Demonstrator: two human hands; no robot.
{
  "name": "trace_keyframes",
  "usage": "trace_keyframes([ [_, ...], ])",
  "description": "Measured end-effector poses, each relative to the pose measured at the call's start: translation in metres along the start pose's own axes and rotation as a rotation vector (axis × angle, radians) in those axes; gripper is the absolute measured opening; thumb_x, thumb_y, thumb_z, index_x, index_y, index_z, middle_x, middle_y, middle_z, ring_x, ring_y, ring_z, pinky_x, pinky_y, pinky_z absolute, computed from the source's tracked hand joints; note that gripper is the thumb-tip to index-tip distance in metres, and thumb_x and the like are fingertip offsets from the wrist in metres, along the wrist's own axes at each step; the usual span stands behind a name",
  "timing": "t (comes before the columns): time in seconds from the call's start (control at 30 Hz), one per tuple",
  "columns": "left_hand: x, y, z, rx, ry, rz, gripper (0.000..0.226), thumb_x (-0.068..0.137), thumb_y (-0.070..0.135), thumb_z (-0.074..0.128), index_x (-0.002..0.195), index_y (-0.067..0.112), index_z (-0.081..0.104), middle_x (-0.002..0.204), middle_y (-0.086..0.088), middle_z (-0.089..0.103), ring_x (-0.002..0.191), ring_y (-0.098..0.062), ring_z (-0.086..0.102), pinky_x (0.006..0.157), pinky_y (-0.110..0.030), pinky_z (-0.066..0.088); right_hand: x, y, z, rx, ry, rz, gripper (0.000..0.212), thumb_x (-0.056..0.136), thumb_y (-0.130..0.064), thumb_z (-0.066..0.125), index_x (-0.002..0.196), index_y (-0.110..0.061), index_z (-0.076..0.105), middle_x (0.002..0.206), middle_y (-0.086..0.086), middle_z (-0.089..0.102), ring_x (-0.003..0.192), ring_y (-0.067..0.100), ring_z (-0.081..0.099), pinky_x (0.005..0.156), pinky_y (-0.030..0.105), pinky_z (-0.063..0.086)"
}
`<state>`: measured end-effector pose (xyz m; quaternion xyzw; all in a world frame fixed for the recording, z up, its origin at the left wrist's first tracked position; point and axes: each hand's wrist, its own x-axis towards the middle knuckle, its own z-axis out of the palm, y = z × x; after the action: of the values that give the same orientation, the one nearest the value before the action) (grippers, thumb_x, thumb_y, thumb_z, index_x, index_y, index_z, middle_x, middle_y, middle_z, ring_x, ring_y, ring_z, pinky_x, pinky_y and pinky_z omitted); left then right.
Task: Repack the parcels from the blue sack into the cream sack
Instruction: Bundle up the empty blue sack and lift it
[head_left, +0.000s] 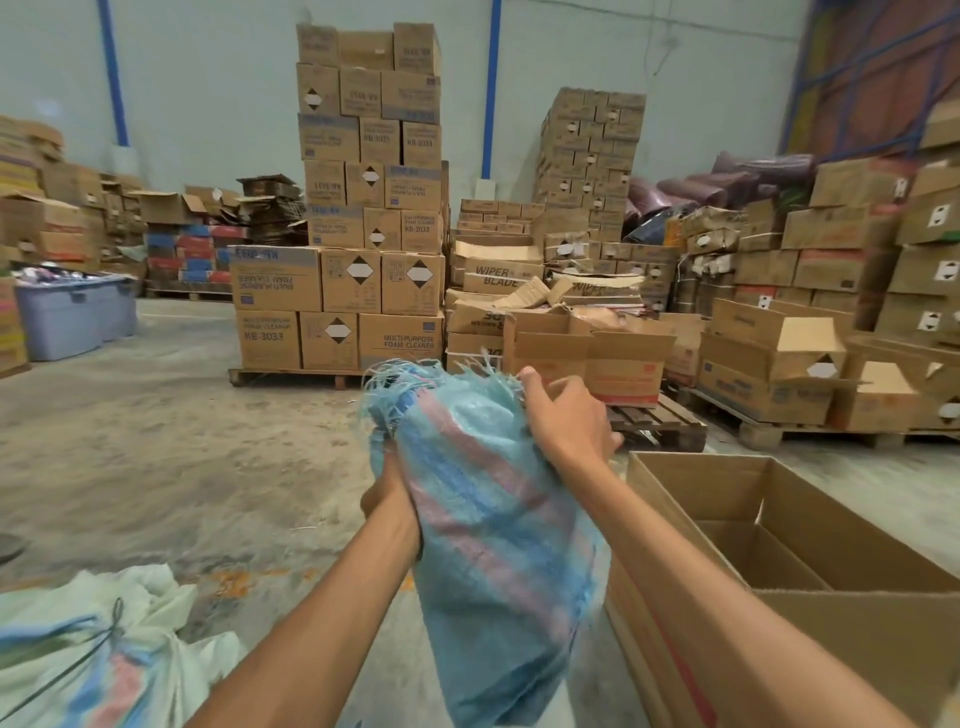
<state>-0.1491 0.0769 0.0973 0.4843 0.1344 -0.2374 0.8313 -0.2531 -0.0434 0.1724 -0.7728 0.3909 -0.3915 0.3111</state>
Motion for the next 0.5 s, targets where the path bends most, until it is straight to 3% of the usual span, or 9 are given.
trace_keyframes([
  [0.07, 0.049, 0.000, -0.003, -0.097, 0.026, 0.077, 0.081, 0.066, 0.071, 0.063, 0.124, 0.014, 0.057, 0.119, -0.005, 0.062, 0.102, -0.032, 0.063, 0.088, -0.047, 0.053, -0.005, -0.003, 0.001, -0.031, 0.120, 0.027, 0.073, 0.082, -0.082, 0.033, 0.125, -0.025, 0.050, 0.131, 0.006, 0.057, 0.122, 0.029, 0.051, 0.109, 0.058, 0.026],
  [0.1, 0.083, 0.003, -0.001, -0.143, 0.015, 0.115, 0.082, 0.067, 0.075, 0.054, 0.126, 0.019, 0.058, 0.128, -0.003, 0.062, 0.107, -0.030, 0.064, 0.083, -0.045, 0.055, -0.006, -0.004, 0.003, 0.025, 0.098, 0.105, 0.084, 0.078, -0.085, 0.036, 0.138, -0.026, 0.040, 0.148, 0.011, 0.042, 0.136, 0.034, 0.038, 0.112, 0.064, 0.019],
  [0.17, 0.113, 0.011, -0.005, -0.197, -0.045, 0.130, 0.073, 0.078, 0.073, 0.044, 0.132, 0.024, 0.055, 0.136, -0.002, 0.059, 0.115, -0.028, 0.062, 0.083, -0.043, 0.054, -0.014, -0.003, 0.009, 0.289, -0.085, 0.346, 0.117, 0.064, -0.093, 0.050, 0.154, -0.032, 0.010, 0.165, 0.012, 0.003, 0.149, 0.043, 0.008, 0.114, 0.071, 0.010],
  [0.23, 0.097, 0.014, -0.004, -0.178, 0.032, 0.008, 0.080, 0.061, 0.080, 0.061, 0.118, 0.024, 0.061, 0.120, -0.002, 0.064, 0.104, -0.034, 0.064, 0.090, -0.051, 0.051, -0.024, 0.001, 0.018, 0.530, -0.332, 0.536, 0.152, 0.039, -0.096, 0.063, 0.155, -0.035, -0.015, 0.165, 0.009, -0.014, 0.151, 0.043, 0.000, 0.115, 0.069, 0.011],
  [0.27, 0.068, 0.017, -0.001, -0.120, -0.017, -0.071, 0.089, 0.049, 0.081, 0.069, 0.116, 0.023, 0.063, 0.114, -0.004, 0.067, 0.102, -0.036, 0.065, 0.093, -0.056, 0.048, -0.030, 0.005, 0.022, 0.580, -0.428, 0.559, 0.164, 0.029, -0.096, 0.067, 0.153, -0.036, -0.021, 0.166, 0.007, -0.008, 0.151, 0.040, 0.007, 0.116, 0.067, 0.016],
  [0.3, 0.060, 0.018, 0.000, -0.070, -0.167, -0.107, 0.093, 0.049, 0.081, 0.071, 0.120, 0.022, 0.064, 0.116, -0.008, 0.069, 0.105, -0.039, 0.065, 0.095, -0.058, 0.046, -0.034, 0.009, 0.027, 0.613, -0.486, 0.537, 0.170, 0.022, -0.095, 0.069, 0.152, -0.037, -0.024, 0.166, 0.005, 0.004, 0.149, 0.037, 0.018, 0.116, 0.063, 0.023],
  [0.37, 0.029, 0.016, 0.002, 0.058, -0.396, -0.131, 0.076, 0.072, 0.073, 0.065, 0.125, 0.019, 0.065, 0.122, -0.016, 0.067, 0.113, -0.041, 0.063, 0.099, -0.055, 0.046, -0.034, 0.014, 0.028, 0.663, -0.522, 0.422, 0.170, 0.023, -0.091, 0.075, 0.151, -0.040, -0.025, 0.161, 0.001, 0.025, 0.142, 0.031, 0.036, 0.114, 0.055, 0.033],
  [0.43, -0.009, 0.011, -0.004, 0.250, -0.537, -0.194, 0.056, 0.083, 0.057, 0.065, 0.113, 0.010, 0.071, 0.114, -0.018, 0.071, 0.108, -0.037, 0.066, 0.094, -0.046, 0.052, -0.023, 0.019, 0.021, 0.739, -0.595, 0.315, 0.161, 0.036, -0.081, 0.083, 0.151, -0.042, -0.023, 0.152, 0.001, 0.042, 0.129, 0.027, 0.052, 0.110, 0.052, 0.041],
  [0.5, -0.023, 0.002, -0.015, 0.436, -0.509, -0.203, 0.032, 0.095, 0.032, 0.061, 0.103, 0.002, 0.069, 0.089, -0.017, 0.075, 0.088, -0.032, 0.067, 0.074, -0.036, 0.056, -0.016, 0.018, 0.009, 0.797, -0.754, 0.241, 0.139, 0.048, -0.069, 0.088, 0.157, -0.036, 0.009, 0.136, 0.003, 0.061, 0.116, 0.027, 0.065, 0.103, 0.049, 0.050],
])
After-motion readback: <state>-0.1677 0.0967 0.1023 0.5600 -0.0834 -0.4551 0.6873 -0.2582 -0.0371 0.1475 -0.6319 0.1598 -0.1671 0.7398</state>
